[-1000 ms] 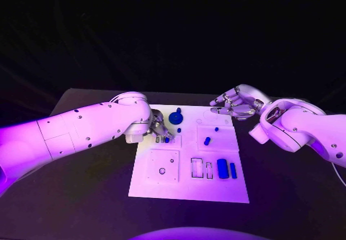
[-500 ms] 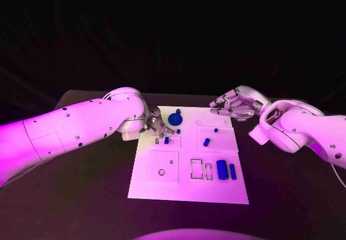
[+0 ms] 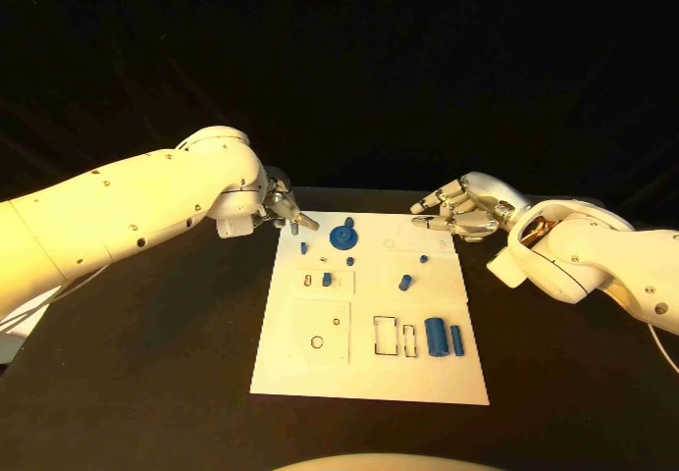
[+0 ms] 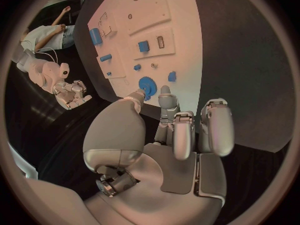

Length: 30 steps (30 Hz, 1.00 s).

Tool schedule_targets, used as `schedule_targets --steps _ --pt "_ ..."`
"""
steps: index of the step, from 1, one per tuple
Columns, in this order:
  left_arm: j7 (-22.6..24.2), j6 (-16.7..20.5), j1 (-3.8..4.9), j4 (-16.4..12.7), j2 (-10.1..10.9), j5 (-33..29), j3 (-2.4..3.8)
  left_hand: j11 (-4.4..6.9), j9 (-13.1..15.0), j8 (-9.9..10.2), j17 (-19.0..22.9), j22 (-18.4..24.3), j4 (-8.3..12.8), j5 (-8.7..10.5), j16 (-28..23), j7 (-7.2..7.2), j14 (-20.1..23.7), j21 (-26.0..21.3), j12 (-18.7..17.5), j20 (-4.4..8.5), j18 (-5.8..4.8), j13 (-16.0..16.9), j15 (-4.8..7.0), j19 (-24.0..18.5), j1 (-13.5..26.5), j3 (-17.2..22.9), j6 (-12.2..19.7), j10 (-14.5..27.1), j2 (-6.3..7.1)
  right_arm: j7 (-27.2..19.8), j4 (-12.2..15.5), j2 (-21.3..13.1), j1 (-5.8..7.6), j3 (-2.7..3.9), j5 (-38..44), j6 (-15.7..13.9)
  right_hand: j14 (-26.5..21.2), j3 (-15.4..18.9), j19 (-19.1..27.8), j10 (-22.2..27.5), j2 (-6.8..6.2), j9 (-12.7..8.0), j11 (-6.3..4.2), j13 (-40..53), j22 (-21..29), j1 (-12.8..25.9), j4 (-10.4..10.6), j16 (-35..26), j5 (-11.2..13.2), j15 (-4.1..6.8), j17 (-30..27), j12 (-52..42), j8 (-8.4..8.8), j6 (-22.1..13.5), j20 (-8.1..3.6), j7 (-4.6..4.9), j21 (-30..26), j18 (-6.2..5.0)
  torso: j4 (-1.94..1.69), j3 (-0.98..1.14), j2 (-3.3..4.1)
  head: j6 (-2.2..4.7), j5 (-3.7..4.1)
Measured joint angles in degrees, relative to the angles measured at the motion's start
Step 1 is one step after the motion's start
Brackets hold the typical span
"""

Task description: Assemble the parts on the task board

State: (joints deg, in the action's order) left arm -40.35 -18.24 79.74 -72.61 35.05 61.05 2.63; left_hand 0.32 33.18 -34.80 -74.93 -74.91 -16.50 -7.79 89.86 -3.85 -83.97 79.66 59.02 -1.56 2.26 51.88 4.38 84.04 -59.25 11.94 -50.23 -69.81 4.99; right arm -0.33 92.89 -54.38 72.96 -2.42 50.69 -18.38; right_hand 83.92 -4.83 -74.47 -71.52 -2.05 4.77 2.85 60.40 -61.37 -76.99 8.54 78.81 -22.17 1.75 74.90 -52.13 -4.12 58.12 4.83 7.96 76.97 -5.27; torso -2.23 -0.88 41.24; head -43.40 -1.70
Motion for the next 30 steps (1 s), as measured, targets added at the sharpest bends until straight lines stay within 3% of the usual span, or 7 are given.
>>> schedule_targets --steps 10,17,26,30 --pt "0.0 -1.5 0.20 9.6 -4.6 0.5 -1.32 0.00 -0.5 0.0 0.0 0.0 -0.2 0.00 0.0 0.00 0.0 0.0 0.0 -0.20 0.00 0.3 0.00 -0.2 -0.5 -0.6 0.0 0.0 -0.01 0.0 -0.2 0.3 0.00 -0.01 0.0 0.0 0.0 -0.2 0.0 0.0 0.00 0.0 0.00 -0.1 0.1 0.0 0.2 0.0 0.0 0.00 0.0 0.0 0.00 0.0 0.00 0.00 0.0 0.00 0.06 -0.08 0.07 0.27 -0.34" --pt "0.9 -2.6 -0.30 14.1 -6.8 1.4 -1.92 0.31 -0.5 -0.6 0.0 0.0 -0.2 0.00 0.0 0.38 0.0 0.8 1.2 -0.20 -0.01 1.1 0.00 -0.2 -0.8 -1.6 -0.9 -0.3 -0.38 -0.1 -0.3 0.6 -0.04 -0.01 0.0 0.0 0.0 -0.2 0.0 0.1 0.00 0.0 0.12 -0.1 0.1 0.0 0.2 0.0 0.0 0.00 0.0 0.0 0.00 0.0 0.00 0.00 -0.2 0.00 0.10 -0.05 0.08 -0.11 -0.48" --pt "2.5 -3.9 -1.19 16.3 -7.9 1.8 -2.15 0.51 -0.5 -1.0 0.0 0.0 -0.2 0.00 0.0 0.59 0.0 1.1 1.5 -0.20 0.00 1.3 0.00 -0.2 -1.1 -1.9 -1.1 -0.5 -0.62 -0.1 -0.3 0.6 -0.07 -0.01 0.0 0.0 0.0 -0.2 0.0 0.2 0.00 0.0 0.21 -0.1 0.2 0.0 0.2 0.0 0.0 0.00 0.0 0.0 0.00 0.0 0.00 0.00 -0.2 0.00 0.04 -0.02 0.11 -0.21 -0.37" --pt "2.9 -4.2 -1.32 16.4 -8.1 1.7 -2.18 0.51 -0.5 -1.0 0.0 0.0 -0.2 0.00 0.0 0.59 0.0 1.1 1.5 -0.20 0.00 1.4 0.00 -0.2 -1.3 -1.9 -1.1 -0.5 -0.83 -0.1 -0.3 0.6 -0.07 -0.01 0.0 0.0 0.0 -0.2 0.0 0.2 0.00 0.0 0.21 -0.1 0.2 0.0 0.2 0.0 0.0 0.00 0.0 0.0 0.00 0.0 0.00 0.00 -0.2 0.00 0.04 -0.01 0.08 -0.58 -0.26"
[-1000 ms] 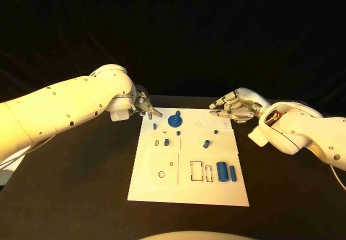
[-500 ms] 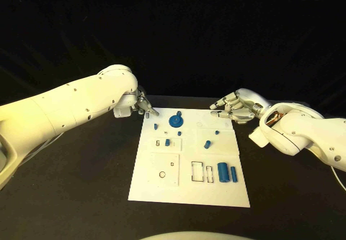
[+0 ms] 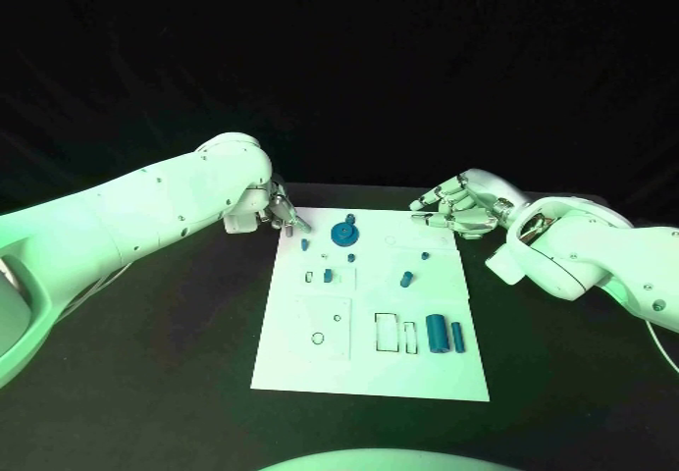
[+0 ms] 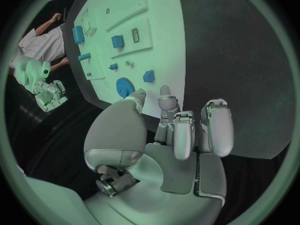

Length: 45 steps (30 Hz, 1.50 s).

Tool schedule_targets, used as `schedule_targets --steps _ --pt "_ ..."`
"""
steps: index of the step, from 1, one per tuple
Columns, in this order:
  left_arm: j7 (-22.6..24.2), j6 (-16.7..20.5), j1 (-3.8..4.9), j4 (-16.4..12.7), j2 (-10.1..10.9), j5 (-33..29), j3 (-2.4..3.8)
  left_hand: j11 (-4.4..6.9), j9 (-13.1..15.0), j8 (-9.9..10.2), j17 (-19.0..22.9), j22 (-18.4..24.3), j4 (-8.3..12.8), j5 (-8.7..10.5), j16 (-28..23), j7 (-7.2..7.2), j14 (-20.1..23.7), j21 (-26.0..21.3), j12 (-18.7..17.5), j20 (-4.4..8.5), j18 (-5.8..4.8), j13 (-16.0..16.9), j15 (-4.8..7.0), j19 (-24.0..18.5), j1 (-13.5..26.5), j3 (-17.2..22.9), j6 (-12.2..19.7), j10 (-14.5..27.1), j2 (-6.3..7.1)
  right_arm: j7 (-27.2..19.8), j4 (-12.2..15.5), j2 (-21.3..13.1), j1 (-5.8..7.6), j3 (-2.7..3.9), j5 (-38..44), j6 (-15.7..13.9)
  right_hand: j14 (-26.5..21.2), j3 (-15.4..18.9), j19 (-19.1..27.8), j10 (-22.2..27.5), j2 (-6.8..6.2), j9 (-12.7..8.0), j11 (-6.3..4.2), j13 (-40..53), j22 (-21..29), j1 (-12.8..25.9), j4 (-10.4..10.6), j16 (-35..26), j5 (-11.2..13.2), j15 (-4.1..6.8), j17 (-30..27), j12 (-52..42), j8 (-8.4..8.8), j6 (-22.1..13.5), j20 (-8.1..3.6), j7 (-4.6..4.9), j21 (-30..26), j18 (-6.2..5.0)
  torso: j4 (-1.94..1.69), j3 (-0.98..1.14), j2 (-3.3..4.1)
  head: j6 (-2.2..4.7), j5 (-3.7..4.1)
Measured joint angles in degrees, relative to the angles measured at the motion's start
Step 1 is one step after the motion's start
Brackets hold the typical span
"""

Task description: Assemble the parts on the task board

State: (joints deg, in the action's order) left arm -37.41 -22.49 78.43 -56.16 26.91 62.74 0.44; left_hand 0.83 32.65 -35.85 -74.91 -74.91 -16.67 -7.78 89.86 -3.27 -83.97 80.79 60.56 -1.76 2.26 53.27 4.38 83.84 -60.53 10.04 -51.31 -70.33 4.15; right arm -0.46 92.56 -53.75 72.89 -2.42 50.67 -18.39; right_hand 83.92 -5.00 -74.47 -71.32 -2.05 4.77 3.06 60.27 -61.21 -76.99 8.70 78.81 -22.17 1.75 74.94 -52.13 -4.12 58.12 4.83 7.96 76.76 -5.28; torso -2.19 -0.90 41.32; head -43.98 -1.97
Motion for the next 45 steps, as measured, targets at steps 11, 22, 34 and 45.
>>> schedule_targets --steps 11,22,34,45 --pt "0.9 -0.5 -0.07 -0.3 -0.4 -0.6 -0.05 0.02 0.1 -0.3 0.0 0.0 0.0 0.00 0.0 0.20 0.0 0.4 0.7 0.00 0.00 0.5 0.00 0.0 -0.2 -0.3 -0.2 -0.5 -0.22 0.0 0.0 0.1 0.00 0.00 0.0 0.0 0.0 0.0 0.0 0.0 0.00 0.0 0.00 0.0 0.0 0.0 0.0 0.0 0.0 0.00 0.0 0.0 0.00 0.0 0.00 0.00 0.0 0.00 0.00 0.02 -0.04 -0.10 -0.12" --pt "0.9 -1.9 -0.17 -0.7 -0.8 -0.9 -0.24 0.40 0.2 -0.5 0.0 0.0 0.0 0.00 0.0 0.41 0.0 0.8 0.9 0.00 0.00 0.7 0.00 0.0 -0.7 -0.6 -0.4 -0.8 -0.69 -0.1 0.0 0.1 -0.01 0.00 -0.1 0.1 0.0 0.0 0.0 0.0 0.00 0.0 0.00 0.0 0.0 0.0 0.0 0.0 0.0 0.00 0.0 0.0 0.00 0.0 0.00 0.00 0.0 0.00 0.05 0.02 -0.04 -0.63 -0.07" --pt "0.6 -2.2 -0.44 -0.5 -1.0 -1.0 -0.47 0.20 0.2 -0.7 0.0 0.0 0.2 0.00 0.0 0.41 0.0 0.8 1.1 0.00 0.00 0.9 0.00 0.0 -1.1 -0.8 -0.4 -1.0 -1.07 -0.1 0.0 0.1 -0.01 0.00 -0.1 0.5 0.0 0.0 0.0 0.0 0.00 0.0 0.00 0.0 0.0 0.0 0.0 0.0 -0.2 0.00 0.0 0.0 0.00 0.0 0.00 0.00 0.0 0.00 0.04 0.04 -0.03 -1.14 -0.12" --pt "0.4 -2.2 -0.54 0.1 -1.2 -1.0 -0.49 0.40 0.3 -1.2 0.0 0.0 0.3 0.00 0.0 0.40 0.0 1.1 1.3 0.00 0.00 0.9 0.00 0.0 -2.6 -0.9 -0.4 -1.2 -1.99 -0.2 0.1 0.0 -0.01 0.00 -0.1 0.5 0.0 0.0 0.0 0.0 0.00 0.0 0.00 0.0 0.0 0.0 0.0 0.0 -0.2 0.00 0.0 0.0 0.00 0.0 0.00 0.00 0.0 0.00 0.06 0.04 -0.02 -1.33 -0.13"
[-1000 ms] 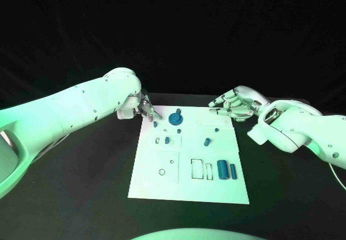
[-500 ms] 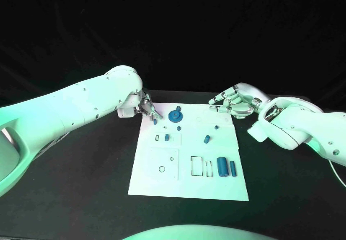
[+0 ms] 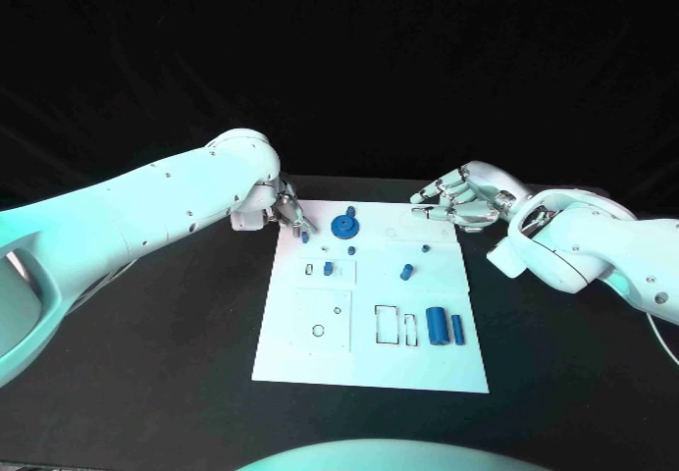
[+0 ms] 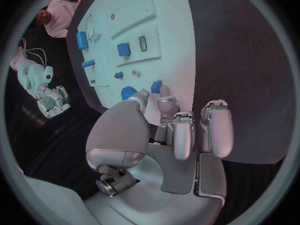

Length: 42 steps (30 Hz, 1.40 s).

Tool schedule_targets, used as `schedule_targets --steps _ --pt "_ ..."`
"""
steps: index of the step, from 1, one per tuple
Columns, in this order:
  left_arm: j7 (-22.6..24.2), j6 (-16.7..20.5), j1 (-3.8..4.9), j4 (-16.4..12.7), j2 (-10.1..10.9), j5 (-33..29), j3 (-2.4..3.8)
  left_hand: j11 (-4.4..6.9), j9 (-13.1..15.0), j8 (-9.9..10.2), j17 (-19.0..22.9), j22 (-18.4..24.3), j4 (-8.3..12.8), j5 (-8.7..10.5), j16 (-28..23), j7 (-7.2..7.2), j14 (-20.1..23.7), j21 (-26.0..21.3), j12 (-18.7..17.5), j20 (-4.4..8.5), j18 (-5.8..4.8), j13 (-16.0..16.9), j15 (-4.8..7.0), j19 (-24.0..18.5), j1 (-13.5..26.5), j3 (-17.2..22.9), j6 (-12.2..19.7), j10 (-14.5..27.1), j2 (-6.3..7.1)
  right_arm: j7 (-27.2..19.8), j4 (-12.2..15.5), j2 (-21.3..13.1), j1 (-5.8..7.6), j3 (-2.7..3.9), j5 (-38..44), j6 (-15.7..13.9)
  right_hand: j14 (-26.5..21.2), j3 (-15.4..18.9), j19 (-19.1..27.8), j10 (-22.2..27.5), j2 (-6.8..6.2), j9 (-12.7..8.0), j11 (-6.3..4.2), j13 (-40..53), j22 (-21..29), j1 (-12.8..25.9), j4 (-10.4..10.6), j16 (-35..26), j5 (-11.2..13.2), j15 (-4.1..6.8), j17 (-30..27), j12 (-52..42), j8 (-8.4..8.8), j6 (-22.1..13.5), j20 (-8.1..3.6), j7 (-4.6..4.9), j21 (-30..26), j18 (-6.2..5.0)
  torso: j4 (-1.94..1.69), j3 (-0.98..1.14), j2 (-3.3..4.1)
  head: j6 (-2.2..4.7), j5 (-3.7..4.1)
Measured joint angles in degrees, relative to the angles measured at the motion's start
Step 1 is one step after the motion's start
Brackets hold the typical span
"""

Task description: Assemble the parts on the task board

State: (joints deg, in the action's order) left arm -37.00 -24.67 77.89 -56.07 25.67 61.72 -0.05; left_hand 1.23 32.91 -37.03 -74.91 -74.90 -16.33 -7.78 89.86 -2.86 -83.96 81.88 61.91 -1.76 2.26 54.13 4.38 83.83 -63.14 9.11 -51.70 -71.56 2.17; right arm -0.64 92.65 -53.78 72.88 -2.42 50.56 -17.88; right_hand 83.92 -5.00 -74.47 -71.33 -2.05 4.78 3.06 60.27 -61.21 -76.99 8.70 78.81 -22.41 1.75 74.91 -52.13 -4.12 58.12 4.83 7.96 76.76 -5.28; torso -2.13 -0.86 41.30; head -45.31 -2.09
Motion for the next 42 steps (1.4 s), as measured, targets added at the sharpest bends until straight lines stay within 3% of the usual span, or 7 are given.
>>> schedule_targets --steps 9,24,30,32,38,42 --pt "-0.1 0.1 -0.15 0.3 -0.3 0.0 -0.01 0.00 0.0 -0.3 0.0 0.0 0.6 0.00 0.0 0.00 0.0 0.0 0.0 0.00 0.00 -0.2 0.00 0.0 -3.3 0.6 0.0 0.0 -1.36 0.0 0.0 0.0 0.00 0.00 0.0 0.0 0.0 0.0 0.0 0.0 0.00 0.0 0.00 0.0 0.0 0.0 0.0 0.0 0.0 0.00 0.0 0.0 0.00 0.0 0.00 0.00 0.0 0.00 0.02 -0.01 0.00 -0.18 0.05" --pt "-0.3 -0.1 -0.17 0.4 -0.3 0.0 -0.01 0.00 0.0 -0.5 0.0 0.0 1.1 0.00 0.0 0.00 0.0 0.0 0.0 0.00 0.00 -0.3 0.00 0.0 -5.1 1.1 0.0 0.0 -1.03 0.0 0.0 0.0 0.00 0.00 0.0 0.1 0.0 0.0 0.0 0.0 0.00 0.0 0.00 0.0 0.0 0.0 0.0 0.0 -0.2 0.00 0.0 0.0 0.00 0.0 0.00 0.00 0.0 0.00 -0.06 -0.04 -0.03 -0.35 0.07" --pt "-0.4 -0.1 -0.16 0.4 -0.3 -0.3 0.03 0.50 -0.2 -0.2 0.0 0.0 5.3 -0.44 0.0 0.62 0.0 0.0 0.0 0.22 0.00 -0.7 0.43 0.2 -11.9 6.2 1.1 0.1 -2.18 0.0 0.0 0.0 0.00 0.00 0.0 0.1 0.0 -0.2 0.0 0.0 0.00 0.0 0.00 0.0 0.0 0.0 0.2 0.0 -0.2 0.00 0.0 0.0 0.00 0.0 0.00 0.00 0.0 0.00 -0.05 -0.03 -0.04 -0.43 0.05" --pt "-0.3 -0.1 -0.12 0.4 -0.3 -0.4 0.03 0.50 -0.4 -0.1 0.0 0.0 6.2 -0.55 0.0 0.46 0.0 0.0 -0.2 0.43 0.00 -1.0 0.43 0.0 -13.7 8.1 1.6 0.1 -1.75 0.0 0.0 0.0 0.00 0.00 0.0 0.1 0.0 -0.2 0.0 0.0 0.00 0.0 0.00 0.0 0.0 0.0 0.2 0.0 -0.2 0.00 0.0 0.0 0.00 0.0 0.00 0.00 0.0 0.00 -0.05 -0.03 -0.04 -0.44 0.03" --pt "0.1 -0.1 -0.24 -0.6 0.1 -0.8 -0.02 0.09 -0.3 -0.8 0.0 0.0 3.3 -0.58 0.0 0.10 0.0 0.0 -0.7 0.43 0.00 -2.0 0.43 0.0 -15.9 11.0 2.0 -0.1 0.40 0.0 -0.1 0.1 0.00 0.00 0.0 0.2 0.0 -0.2 0.0 0.0 0.00 0.0 0.00 0.0 0.0 0.0 0.2 0.0 -0.2 0.00 0.0 0.0 0.00 0.0 0.00 0.00 0.0 0.00 -0.06 -0.01 -0.05 -0.53 -0.07" --pt "0.7 0.1 -0.25 -2.3 1.0 -0.9 -0.02 -0.12 -0.3 -1.2 0.0 0.0 2.9 -0.58 0.0 0.09 0.0 0.2 -0.7 0.43 0.00 -2.2 0.43 0.0 -15.3 12.0 2.0 -0.3 2.04 0.0 -0.1 0.1 0.00 0.00 0.0 0.2 0.0 -0.2 0.0 0.0 0.00 0.0 0.00 0.0 0.0 0.0 0.2 0.0 -0.2 0.00 0.0 0.0 0.00 0.0 0.00 0.00 0.0 0.00 -0.09 -0.01 -0.07 -0.54 -0.04"
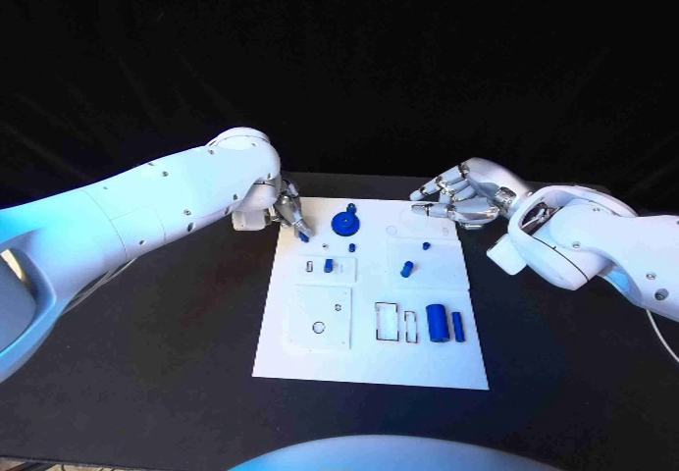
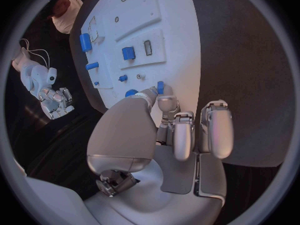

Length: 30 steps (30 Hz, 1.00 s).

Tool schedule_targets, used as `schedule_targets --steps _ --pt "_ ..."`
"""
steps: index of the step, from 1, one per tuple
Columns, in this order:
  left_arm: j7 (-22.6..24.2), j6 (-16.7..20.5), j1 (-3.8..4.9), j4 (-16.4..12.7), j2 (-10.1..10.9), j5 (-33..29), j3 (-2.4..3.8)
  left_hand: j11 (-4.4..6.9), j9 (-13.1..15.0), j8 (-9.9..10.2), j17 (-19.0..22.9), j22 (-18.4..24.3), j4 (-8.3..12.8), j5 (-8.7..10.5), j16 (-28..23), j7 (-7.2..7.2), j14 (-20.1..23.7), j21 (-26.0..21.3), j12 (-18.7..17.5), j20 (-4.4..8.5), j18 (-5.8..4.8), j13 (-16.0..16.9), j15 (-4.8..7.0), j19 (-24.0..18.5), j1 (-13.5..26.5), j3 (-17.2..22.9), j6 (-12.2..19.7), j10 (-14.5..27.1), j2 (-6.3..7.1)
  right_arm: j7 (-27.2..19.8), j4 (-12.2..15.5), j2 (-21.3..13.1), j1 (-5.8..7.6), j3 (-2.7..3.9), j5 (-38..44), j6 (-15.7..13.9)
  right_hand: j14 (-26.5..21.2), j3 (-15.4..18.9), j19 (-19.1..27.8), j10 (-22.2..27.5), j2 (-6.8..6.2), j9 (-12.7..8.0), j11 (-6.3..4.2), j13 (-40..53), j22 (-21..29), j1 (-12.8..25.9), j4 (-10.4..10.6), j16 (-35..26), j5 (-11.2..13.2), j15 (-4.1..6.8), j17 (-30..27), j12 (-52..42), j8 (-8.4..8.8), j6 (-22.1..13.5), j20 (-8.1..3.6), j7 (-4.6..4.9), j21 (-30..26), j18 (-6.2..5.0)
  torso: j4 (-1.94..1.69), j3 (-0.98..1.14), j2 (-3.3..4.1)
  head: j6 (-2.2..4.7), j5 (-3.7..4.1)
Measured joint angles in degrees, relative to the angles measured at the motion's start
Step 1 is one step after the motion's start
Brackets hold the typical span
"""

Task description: Assemble the parts on the task board

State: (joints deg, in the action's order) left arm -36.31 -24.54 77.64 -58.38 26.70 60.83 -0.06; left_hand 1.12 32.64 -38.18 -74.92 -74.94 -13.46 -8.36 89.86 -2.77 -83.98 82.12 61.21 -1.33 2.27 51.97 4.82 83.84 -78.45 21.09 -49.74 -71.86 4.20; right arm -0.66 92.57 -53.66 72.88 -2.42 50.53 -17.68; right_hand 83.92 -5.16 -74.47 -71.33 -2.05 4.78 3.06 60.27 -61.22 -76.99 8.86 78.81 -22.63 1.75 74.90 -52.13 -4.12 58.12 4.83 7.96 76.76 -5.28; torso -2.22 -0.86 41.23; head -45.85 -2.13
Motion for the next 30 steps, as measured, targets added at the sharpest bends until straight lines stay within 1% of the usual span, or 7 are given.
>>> schedule_targets --steps 3,6,12,13,16,22,30 --pt "0.5 0.3 -0.01 -1.5 0.9 0.0 0.00 0.00 0.1 -0.1 0.0 0.0 0.1 0.00 0.0 0.00 0.0 0.0 0.0 0.00 0.00 -0.1 0.00 0.0 0.5 0.8 0.0 0.0 0.51 0.0 0.0 0.0 0.00 0.00 0.0 0.0 0.0 0.0 0.0 0.0 0.10 0.0 0.00 0.0 0.0 0.1 0.0 0.0 0.0 0.00 0.0 0.0 0.00 0.0 0.00 0.00 0.0 0.00 -0.03 0.00 -0.02 -0.21 0.05" --pt "1.1 0.9 -0.02 -3.7 2.0 0.3 0.00 0.12 0.1 -0.1 0.0 0.0 0.4 0.00 0.0 -0.01 0.0 0.2 0.0 0.00 0.00 -0.1 0.00 0.0 0.5 1.3 0.0 -0.1 0.52 0.0 0.0 0.0 0.00 0.00 0.0 0.0 0.0 0.0 0.0 0.0 0.26 0.0 0.00 0.0 0.0 0.3 0.0 0.0 0.0 0.00 0.0 0.0 0.00 0.0 0.00 0.00 0.0 0.00 -0.04 0.02 -0.05 -0.24 0.01" --pt "2.3 2.8 -0.02 -9.5 5.1 1.6 0.00 0.05 0.1 -0.1 0.0 0.0 0.5 0.00 0.0 -0.22 0.0 0.5 0.0 0.00 0.00 -0.1 0.00 0.0 0.8 1.8 -0.2 -0.5 0.81 0.0 0.0 -0.2 0.00 0.00 0.0 0.0 0.0 0.0 0.0 0.0 0.31 0.0 0.00 0.0 0.0 0.3 0.0 0.0 0.0 0.00 0.0 0.0 0.00 0.0 0.00 0.00 0.0 0.00 -0.18 0.10 -0.23 -0.06 -0.06" --pt "2.4 3.2 -0.02 -10.4 5.6 1.8 0.00 0.13 0.1 -0.1 0.0 0.0 0.8 0.00 0.0 -0.22 0.0 0.5 0.0 0.00 0.00 -0.1 0.00 0.0 1.2 2.5 -0.2 -0.5 1.20 0.0 0.0 -0.2 0.00 0.00 0.0 0.0 0.0 0.0 0.0 0.0 0.31 0.0 0.00 0.0 0.0 0.3 0.0 0.0 0.0 0.00 0.0 0.0 0.00 0.0 0.00 0.00 0.0 0.00 -0.21 0.11 -0.28 -0.03 -0.06" --pt "2.9 4.5 -0.14 -13.2 7.2 2.5 -0.01 0.21 0.0 -0.1 0.0 0.0 0.9 0.00 0.0 -0.23 0.0 0.8 0.0 -0.01 0.00 0.1 0.00 0.0 1.1 2.7 -0.2 -0.9 1.51 0.0 0.0 -0.3 0.00 0.00 0.0 0.0 0.0 0.0 0.0 0.0 0.31 0.0 0.00 0.0 0.0 0.3 0.0 0.0 0.0 0.00 0.0 0.0 0.00 0.0 0.00 0.00 0.0 0.00 -0.29 0.14 -0.36 0.04 0.00" --pt "3.8 6.7 -1.66 -17.3 9.9 3.6 -0.10 0.25 -0.1 -0.1 0.0 0.0 1.0 0.04 0.0 -0.19 0.0 0.8 0.0 -0.01 0.00 0.2 0.00 0.0 1.3 3.3 -0.4 -1.1 1.87 0.1 0.0 -0.4 0.00 0.00 -0.1 0.0 0.0 0.0 0.0 0.0 0.31 0.0 0.00 0.0 0.0 0.3 0.0 0.0 0.0 0.00 0.0 0.0 0.00 0.0 0.00 0.00 0.0 0.00 -0.39 0.13 -0.39 0.18 -0.04" --pt "4.5 8.7 -3.17 -19.3 11.3 4.6 -0.12 0.33 -0.2 0.0 0.0 0.0 1.0 0.15 0.0 -0.08 0.0 1.1 0.7 -0.01 0.00 0.8 -0.01 0.0 1.7 4.1 -0.8 -1.6 2.25 0.1 -0.1 -0.3 0.00 -0.01 -0.1 0.0 0.0 0.0 0.0 0.0 0.31 0.0 0.00 0.0 0.0 0.3 0.0 0.0 0.0 0.00 0.0 0.0 0.00 0.0 0.00 0.00 0.0 0.00 -0.49 0.10 -0.43 0.08 -0.38"
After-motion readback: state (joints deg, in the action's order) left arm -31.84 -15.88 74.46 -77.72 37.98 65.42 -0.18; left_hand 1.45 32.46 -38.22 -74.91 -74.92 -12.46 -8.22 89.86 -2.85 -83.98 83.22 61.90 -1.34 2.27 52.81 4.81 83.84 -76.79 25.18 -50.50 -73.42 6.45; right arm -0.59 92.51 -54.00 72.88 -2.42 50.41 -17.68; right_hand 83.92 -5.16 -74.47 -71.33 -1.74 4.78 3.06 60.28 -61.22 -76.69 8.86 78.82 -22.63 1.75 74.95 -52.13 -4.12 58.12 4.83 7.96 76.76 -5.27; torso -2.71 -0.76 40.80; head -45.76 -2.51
